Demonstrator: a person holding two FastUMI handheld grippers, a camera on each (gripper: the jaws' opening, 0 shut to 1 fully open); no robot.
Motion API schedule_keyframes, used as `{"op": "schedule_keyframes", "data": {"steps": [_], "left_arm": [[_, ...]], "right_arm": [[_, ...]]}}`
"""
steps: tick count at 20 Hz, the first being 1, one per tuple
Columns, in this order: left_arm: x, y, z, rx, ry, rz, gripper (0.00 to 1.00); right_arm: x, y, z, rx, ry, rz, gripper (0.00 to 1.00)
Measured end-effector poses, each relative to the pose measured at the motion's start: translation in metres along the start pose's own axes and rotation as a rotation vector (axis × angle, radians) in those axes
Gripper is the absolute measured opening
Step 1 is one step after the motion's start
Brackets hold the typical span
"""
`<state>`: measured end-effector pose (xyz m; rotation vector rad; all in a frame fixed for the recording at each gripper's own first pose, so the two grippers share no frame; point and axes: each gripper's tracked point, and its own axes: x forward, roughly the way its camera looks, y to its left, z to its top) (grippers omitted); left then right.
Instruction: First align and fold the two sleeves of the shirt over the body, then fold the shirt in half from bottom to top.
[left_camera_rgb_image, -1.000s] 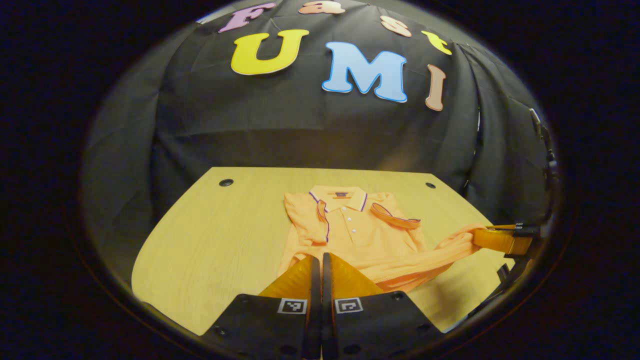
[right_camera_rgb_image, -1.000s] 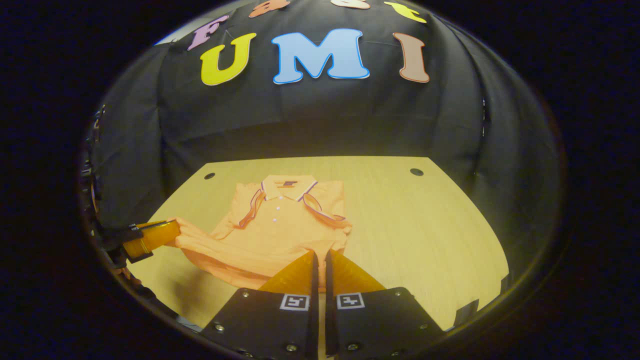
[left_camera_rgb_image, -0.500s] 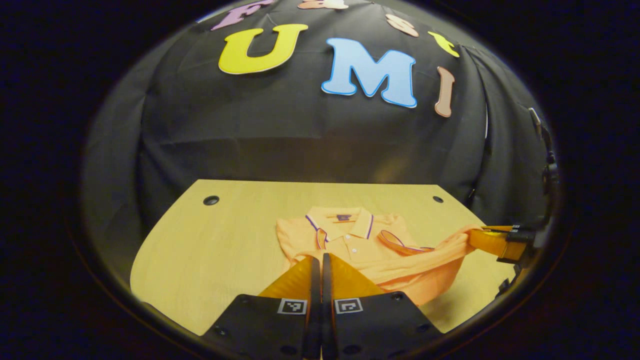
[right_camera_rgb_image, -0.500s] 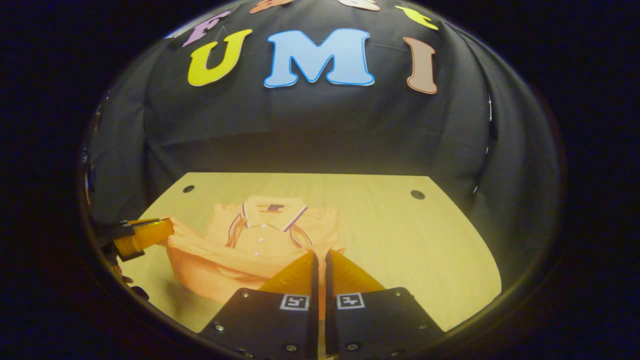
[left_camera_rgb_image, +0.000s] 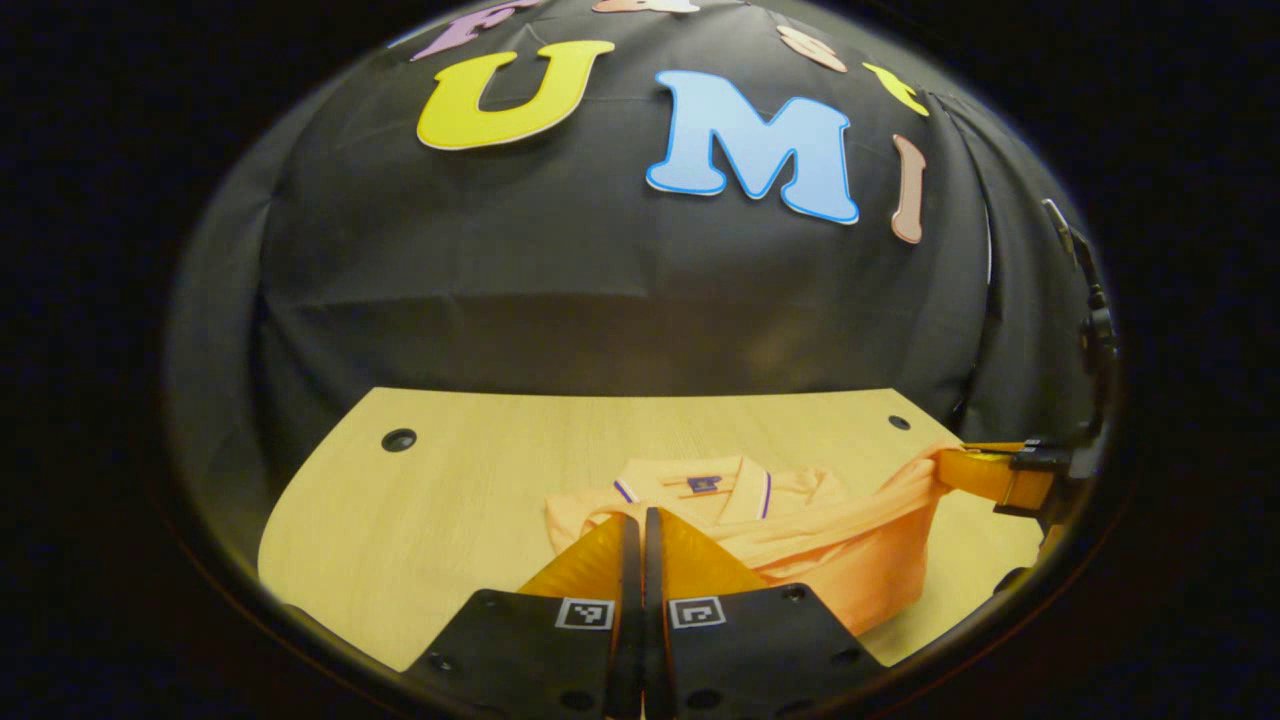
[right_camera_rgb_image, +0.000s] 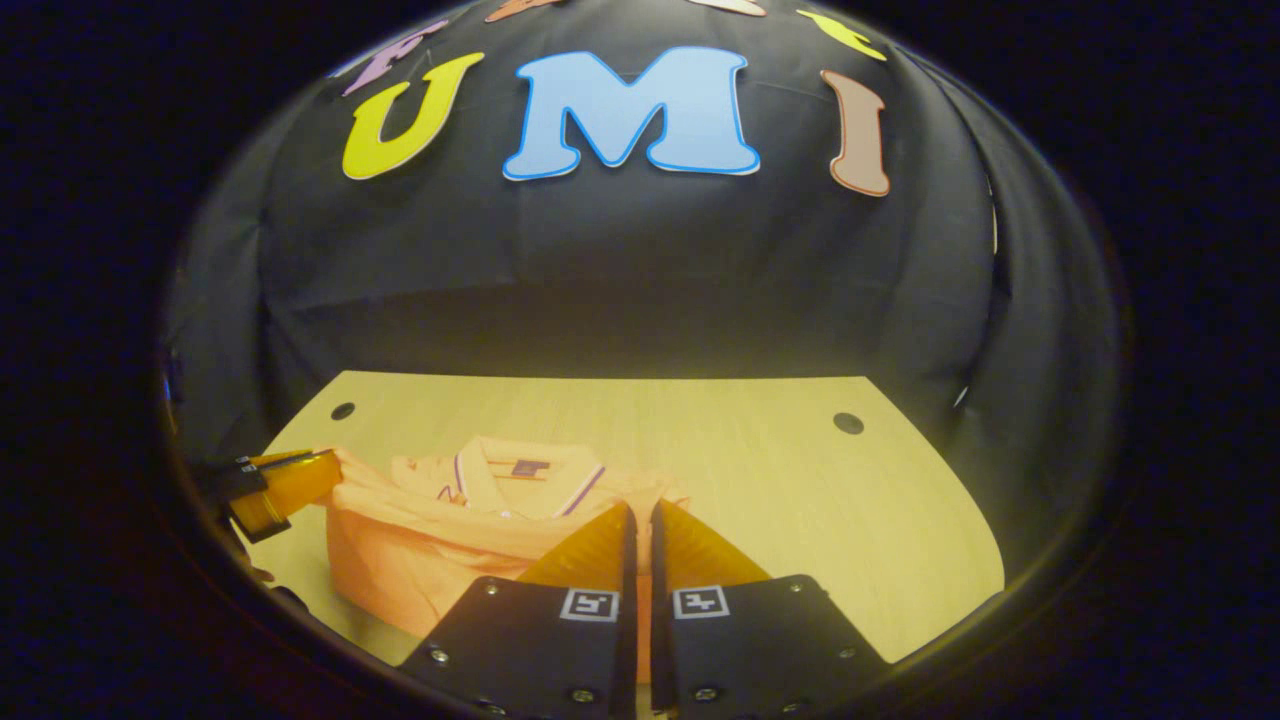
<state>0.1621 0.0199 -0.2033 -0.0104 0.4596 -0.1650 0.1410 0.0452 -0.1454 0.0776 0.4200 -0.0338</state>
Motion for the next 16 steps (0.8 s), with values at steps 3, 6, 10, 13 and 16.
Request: {"op": "schedule_keyframes", "data": {"steps": [3, 6, 10, 13, 16], "left_arm": [[0.017, 0.005, 0.008, 0.021, -0.016, 0.0, 0.07], [0.033, 0.009, 0.019, 0.027, -0.039, 0.002, 0.06], [0.054, 0.015, 0.025, 0.046, -0.063, 0.017, 0.07], [0.068, 0.018, 0.023, 0.042, -0.073, 0.027, 0.06], [0.082, 0.025, 0.015, 0.032, -0.075, 0.043, 0.06]], "right_arm": [[0.015, 0.003, 0.011, -0.022, -0.008, -0.007, 0.05], [0.029, 0.004, 0.024, -0.033, -0.026, -0.017, 0.05], [0.049, 0.007, 0.032, -0.035, -0.033, -0.025, 0.05], [0.062, 0.008, 0.031, -0.033, -0.033, -0.029, 0.05], [0.082, 0.009, 0.027, -0.035, -0.025, -0.025, 0.05]]}}
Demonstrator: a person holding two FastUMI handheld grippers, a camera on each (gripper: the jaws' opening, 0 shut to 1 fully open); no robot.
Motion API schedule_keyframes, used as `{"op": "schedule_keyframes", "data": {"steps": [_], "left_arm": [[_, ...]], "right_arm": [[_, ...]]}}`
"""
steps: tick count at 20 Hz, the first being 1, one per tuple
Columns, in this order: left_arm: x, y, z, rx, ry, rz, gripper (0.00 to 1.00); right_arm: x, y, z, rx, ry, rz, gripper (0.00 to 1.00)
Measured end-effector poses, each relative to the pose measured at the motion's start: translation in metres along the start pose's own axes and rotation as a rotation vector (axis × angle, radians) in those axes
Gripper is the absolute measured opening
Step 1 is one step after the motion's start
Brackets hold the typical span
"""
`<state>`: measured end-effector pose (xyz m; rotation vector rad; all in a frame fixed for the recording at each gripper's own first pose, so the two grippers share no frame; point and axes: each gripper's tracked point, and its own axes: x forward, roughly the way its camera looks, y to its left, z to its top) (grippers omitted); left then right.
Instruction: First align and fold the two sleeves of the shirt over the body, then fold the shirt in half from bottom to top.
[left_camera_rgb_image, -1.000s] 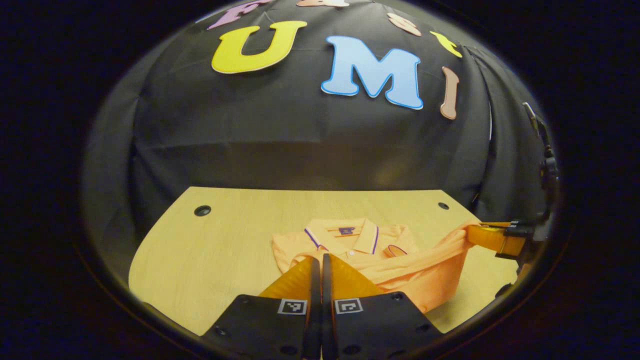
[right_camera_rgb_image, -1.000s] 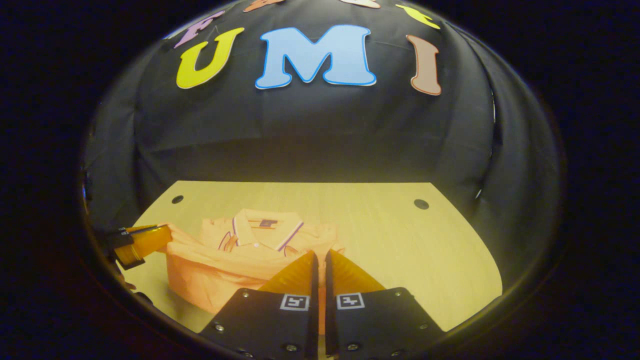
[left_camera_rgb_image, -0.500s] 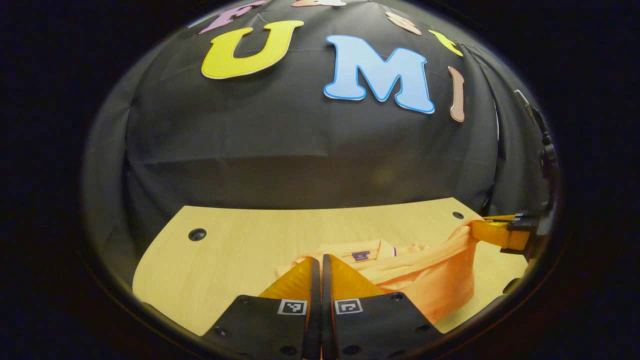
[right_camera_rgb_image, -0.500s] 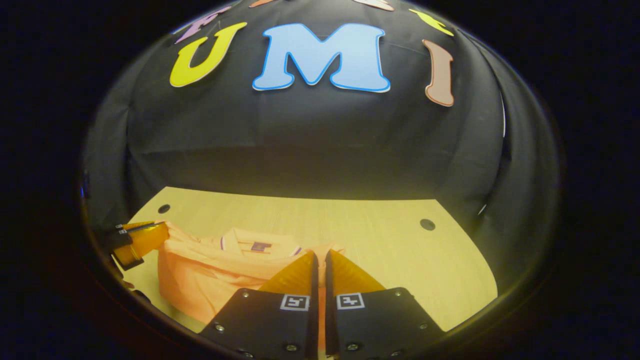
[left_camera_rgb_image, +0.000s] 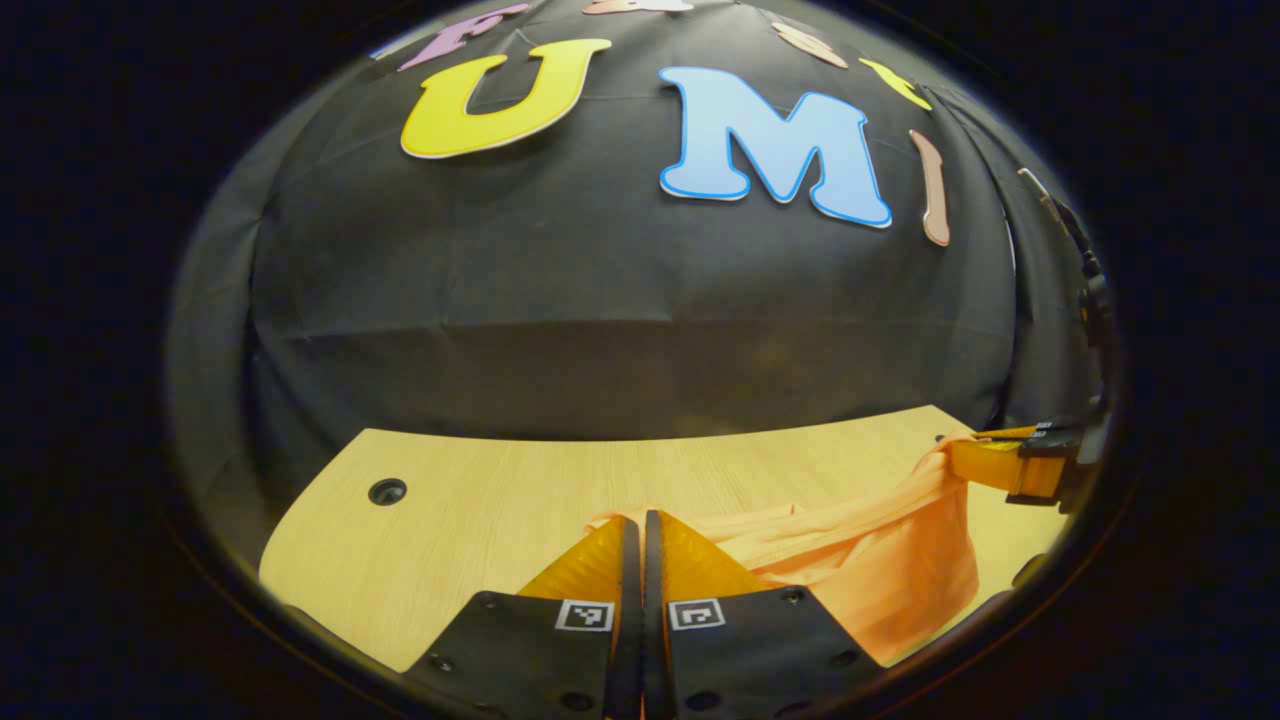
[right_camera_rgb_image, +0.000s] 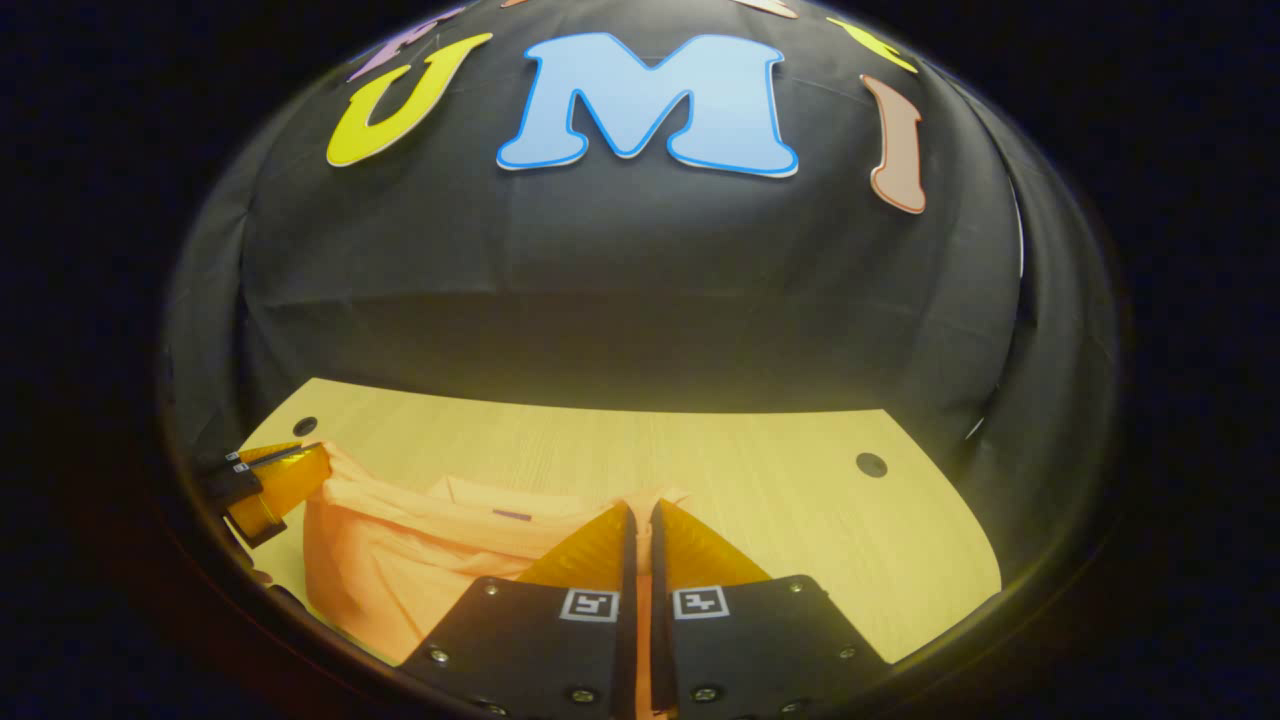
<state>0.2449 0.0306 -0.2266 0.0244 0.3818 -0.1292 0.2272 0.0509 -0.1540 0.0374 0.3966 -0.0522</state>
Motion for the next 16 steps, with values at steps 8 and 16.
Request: {"op": "schedule_keyframes", "data": {"steps": [8, 16], "left_arm": [[0.032, 0.005, -0.031, 0.009, 0.022, 0.035, 0.06], [0.045, 0.008, -0.053, 0.018, 0.059, 0.045, 0.08]], "right_arm": [[0.043, 0.005, -0.029, -0.001, 0.06, 0.001, 0.06], [0.059, 0.007, -0.053, -0.006, 0.114, 0.006, 0.11]]}}
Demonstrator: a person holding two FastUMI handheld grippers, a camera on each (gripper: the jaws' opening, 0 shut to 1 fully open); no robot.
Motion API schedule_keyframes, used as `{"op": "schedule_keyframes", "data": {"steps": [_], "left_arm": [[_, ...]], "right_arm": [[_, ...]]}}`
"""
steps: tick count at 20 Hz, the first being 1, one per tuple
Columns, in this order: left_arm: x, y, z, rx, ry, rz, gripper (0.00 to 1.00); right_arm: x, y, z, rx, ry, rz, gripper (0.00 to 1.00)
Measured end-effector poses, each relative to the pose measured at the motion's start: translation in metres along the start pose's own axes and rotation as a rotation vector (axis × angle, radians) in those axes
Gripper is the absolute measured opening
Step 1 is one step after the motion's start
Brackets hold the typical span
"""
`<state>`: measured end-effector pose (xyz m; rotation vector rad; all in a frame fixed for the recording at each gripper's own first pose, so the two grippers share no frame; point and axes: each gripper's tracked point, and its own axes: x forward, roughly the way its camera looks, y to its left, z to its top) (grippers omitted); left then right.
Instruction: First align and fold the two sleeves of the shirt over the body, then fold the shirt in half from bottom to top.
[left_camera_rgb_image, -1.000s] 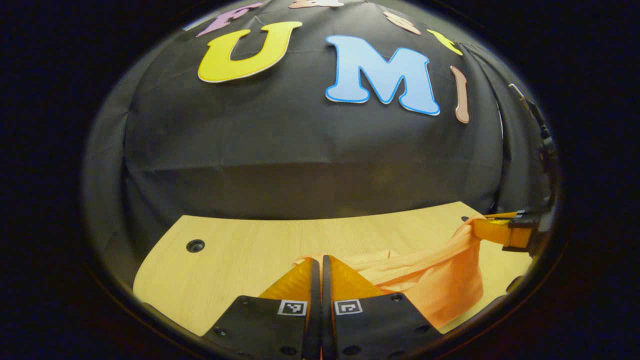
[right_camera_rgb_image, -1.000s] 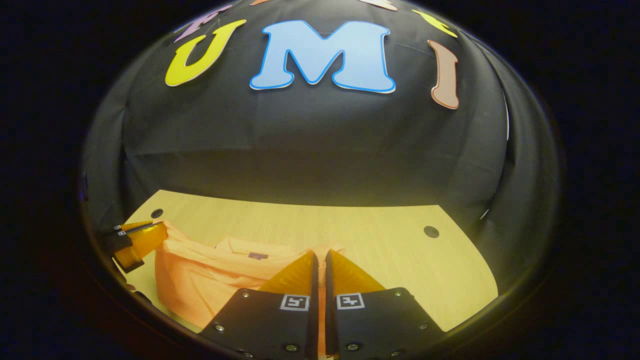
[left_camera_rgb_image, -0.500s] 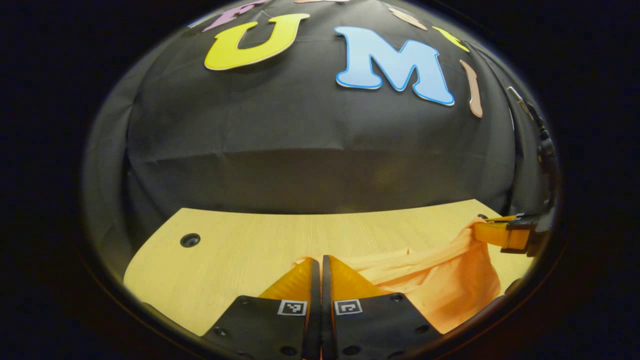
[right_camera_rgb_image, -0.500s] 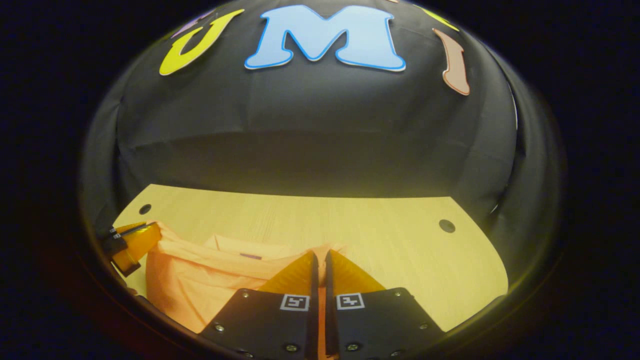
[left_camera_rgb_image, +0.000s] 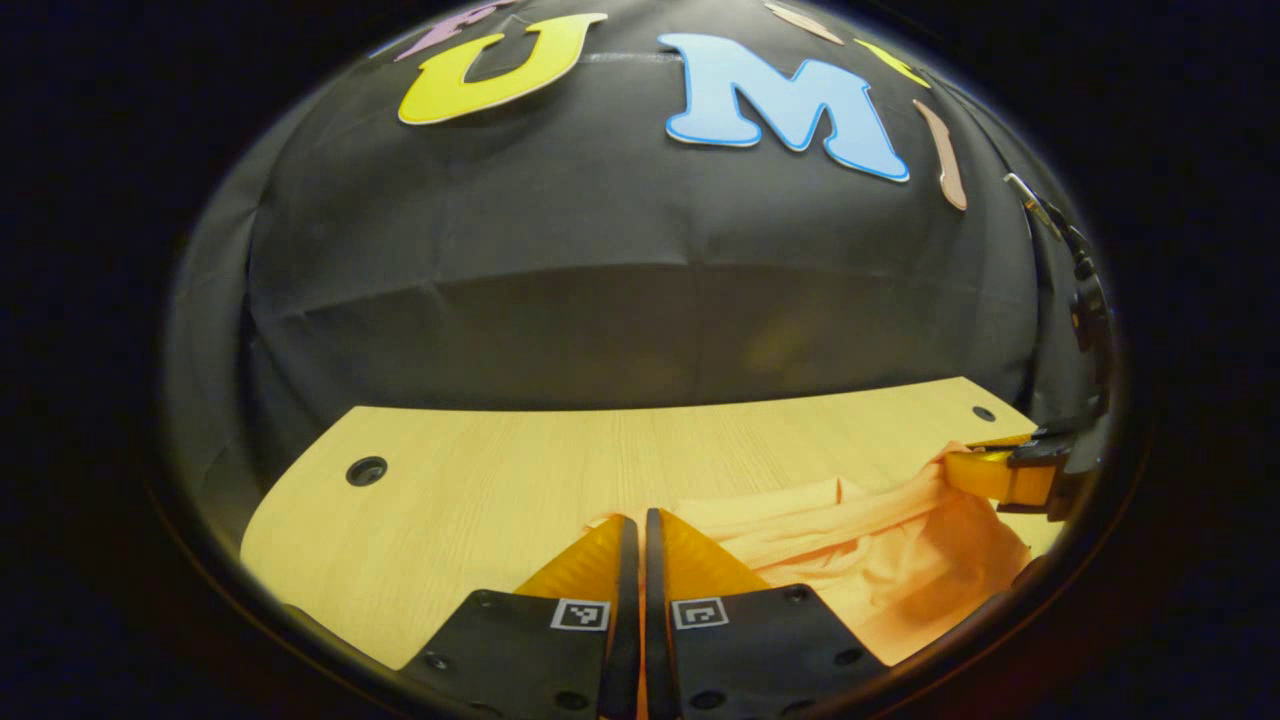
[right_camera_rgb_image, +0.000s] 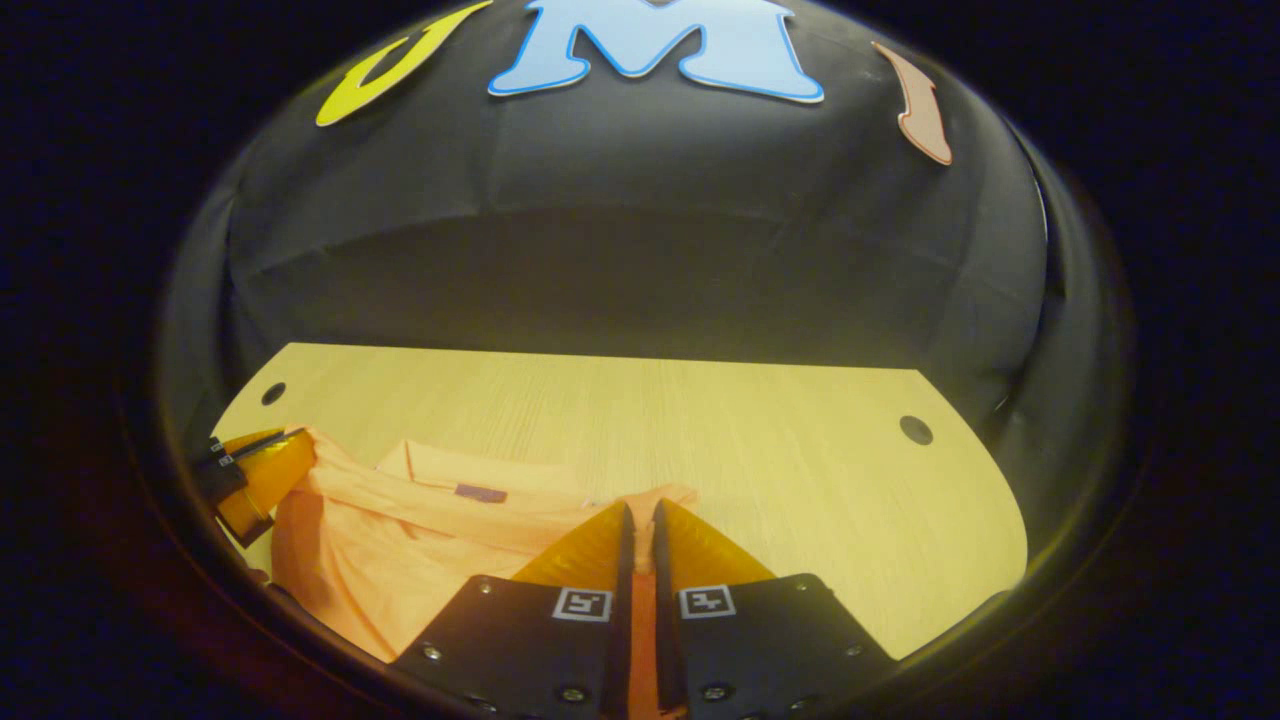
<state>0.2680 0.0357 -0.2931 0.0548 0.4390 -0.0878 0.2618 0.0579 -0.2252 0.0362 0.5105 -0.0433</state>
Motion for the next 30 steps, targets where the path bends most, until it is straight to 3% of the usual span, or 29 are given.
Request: {"op": "schedule_keyframes", "data": {"steps": [1, 5, 6, 7, 8, 10, 12, 14, 16, 20, 23, 25, 30], "left_arm": [[0.001, 0.001, -0.002, 0.002, 0.008, 0.005, 0.14], [-0.002, 0.005, -0.007, -0.002, 0.024, 0.007, 0.23], [-0.003, 0.005, -0.008, -0.006, 0.027, 0.005, 0.23], [-0.006, 0.003, -0.008, -0.009, 0.03, 0.0, 0.19], [-0.008, 0.006, -0.008, -0.005, 0.034, 0.008, 0.22], [-0.014, 0.007, -0.007, -0.004, 0.043, 0.004, 0.24], [-0.02, 0.009, -0.004, -0.004, 0.038, 0.009, 0.3], [-0.028, 0.011, 0.005, 0.0, 0.026, 0.01, 0.42], [-0.037, 0.009, 0.015, 0.007, 0.013, 0.007, 0.51], [-0.064, 0.005, 0.042, 0.007, -0.035, 0.007, 0.68], [-0.089, 0.001, 0.066, -0.001, -0.094, 0.01, 0.72], [-0.105, -0.001, 0.076, -0.007, -0.122, 0.017, 0.76], [-0.142, -0.009, 0.086, -0.016, -0.166, 0.043, 0.81]], "right_arm": [[0.0, 0.001, -0.002, 0.0, 0.004, 0.003, 0.1], [-0.007, 0.001, -0.002, -0.019, 0.0, -0.015, 0.14], [-0.009, 0.0, 0.0, -0.023, -0.004, -0.02, 0.26], [-0.012, 0.0, 0.002, -0.024, -0.011, -0.025, 0.24], [-0.016, 0.0, 0.003, -0.025, -0.013, -0.025, 0.36], [-0.023, -0.002, 0.007, -0.03, -0.024, -0.035, 0.4], [-0.033, -0.002, 0.013, -0.028, -0.042, -0.036, 0.48], [-0.042, -0.002, 0.019, -0.02, -0.058, -0.031, 0.51], [-0.052, -0.003, 0.027, -0.014, -0.075, -0.031, 0.63], [-0.081, -0.002, 0.044, -0.018, -0.127, -0.017, 0.74], [-0.107, -0.001, 0.057, -0.027, -0.176, -0.006, 0.76], [-0.127, -0.001, 0.065, -0.042, -0.215, 0.0, 0.87], [-0.177, -0.002, 0.082, -0.065, -0.308, 0.019, 0.89]]}}
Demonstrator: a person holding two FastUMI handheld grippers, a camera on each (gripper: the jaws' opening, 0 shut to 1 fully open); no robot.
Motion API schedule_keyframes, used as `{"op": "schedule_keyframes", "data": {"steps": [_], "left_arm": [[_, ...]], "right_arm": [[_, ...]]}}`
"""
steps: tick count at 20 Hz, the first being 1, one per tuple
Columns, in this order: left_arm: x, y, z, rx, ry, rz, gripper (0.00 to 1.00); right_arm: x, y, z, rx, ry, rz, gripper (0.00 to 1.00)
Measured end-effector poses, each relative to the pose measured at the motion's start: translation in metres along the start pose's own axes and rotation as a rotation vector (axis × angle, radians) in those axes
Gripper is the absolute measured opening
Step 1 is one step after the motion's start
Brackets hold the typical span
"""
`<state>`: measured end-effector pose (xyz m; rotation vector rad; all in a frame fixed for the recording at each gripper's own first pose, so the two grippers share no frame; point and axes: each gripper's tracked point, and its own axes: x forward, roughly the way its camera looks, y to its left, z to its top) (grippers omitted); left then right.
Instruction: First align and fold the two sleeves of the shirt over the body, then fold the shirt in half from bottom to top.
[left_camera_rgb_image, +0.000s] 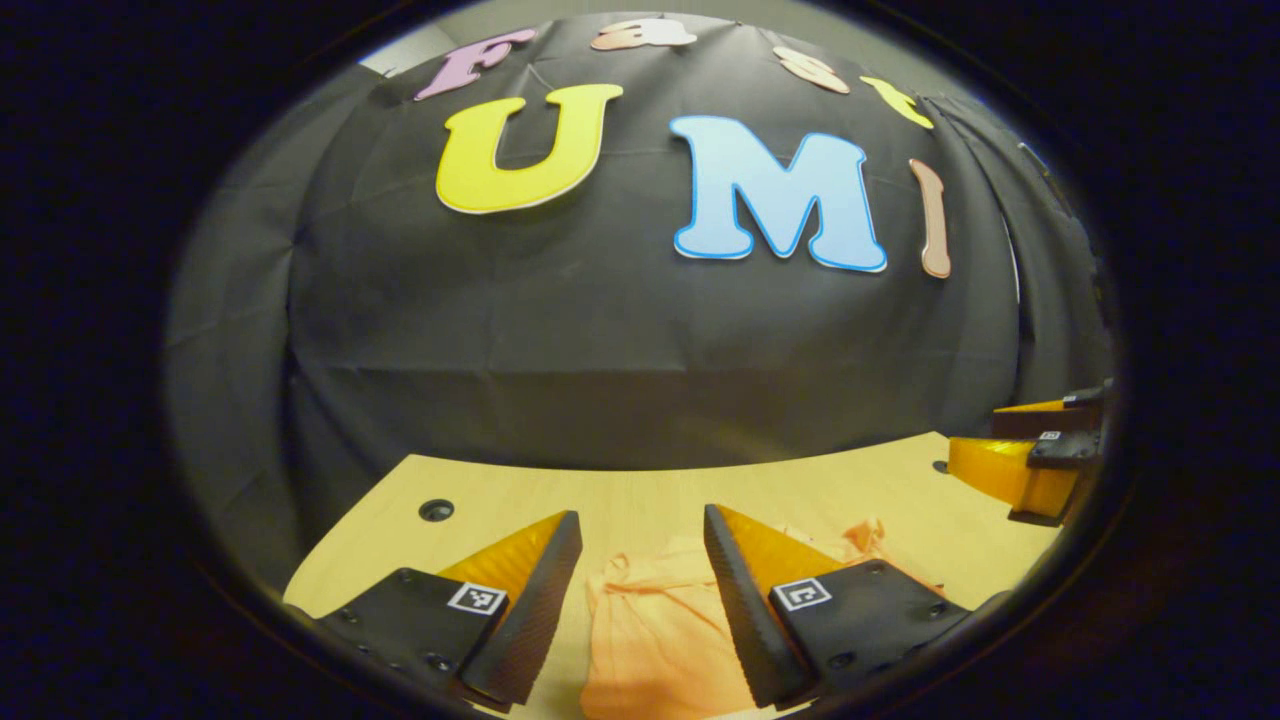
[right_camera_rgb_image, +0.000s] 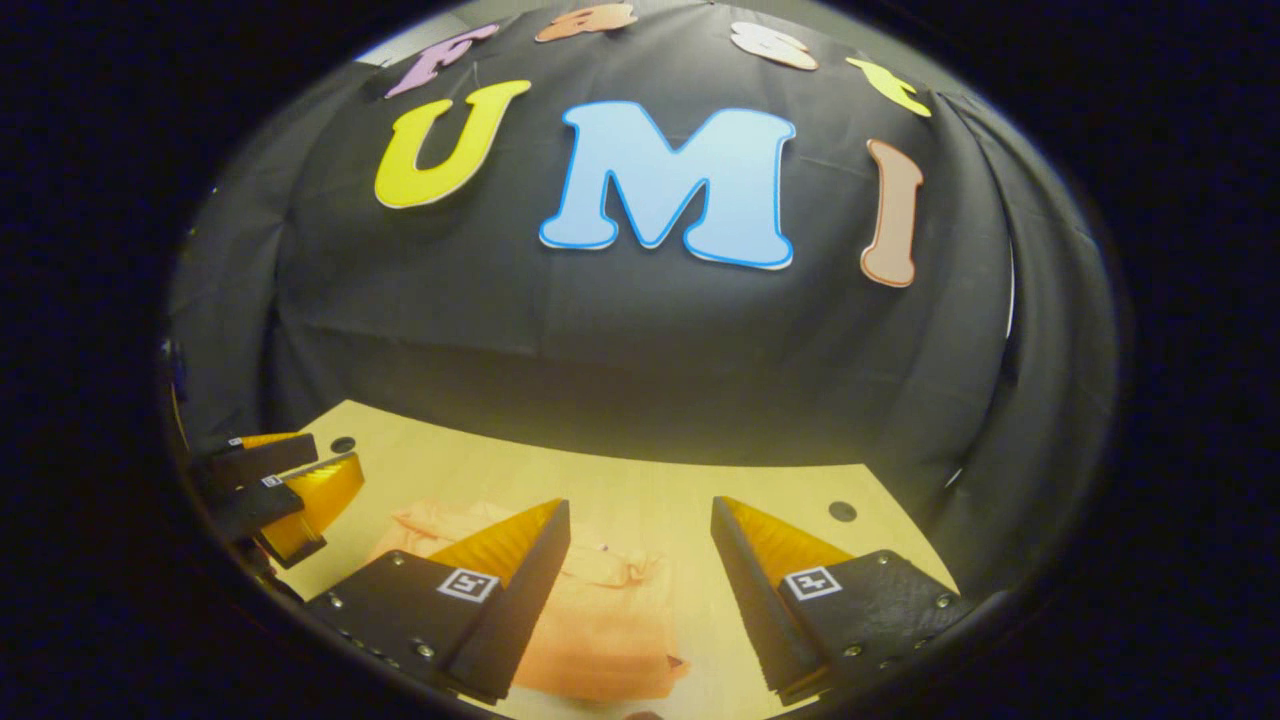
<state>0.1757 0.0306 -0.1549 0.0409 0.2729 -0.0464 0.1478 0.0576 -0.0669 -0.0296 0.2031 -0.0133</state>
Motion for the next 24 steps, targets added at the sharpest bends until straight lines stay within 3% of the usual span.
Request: {"op": "schedule_keyframes", "data": {"steps": [6, 7, 17, 24], "left_arm": [[-0.042, -0.012, 0.034, -0.018, -0.079, 0.029, 0.87], [-0.05, -0.013, 0.04, -0.016, -0.093, 0.038, 0.89], [-0.146, -0.035, 0.085, -0.031, -0.227, 0.091, 0.93], [-0.179, -0.03, 0.099, -0.04, -0.249, 0.104, 0.94]], "right_arm": [[-0.043, -0.012, 0.024, -0.006, -0.082, 0.029, 0.88], [-0.032, -0.014, 0.028, -0.001, -0.09, 0.036, 0.88], [-0.096, -0.037, 0.051, 0.016, -0.197, 0.075, 0.88], [-0.125, -0.033, 0.062, -0.003, -0.245, 0.085, 0.88]]}}
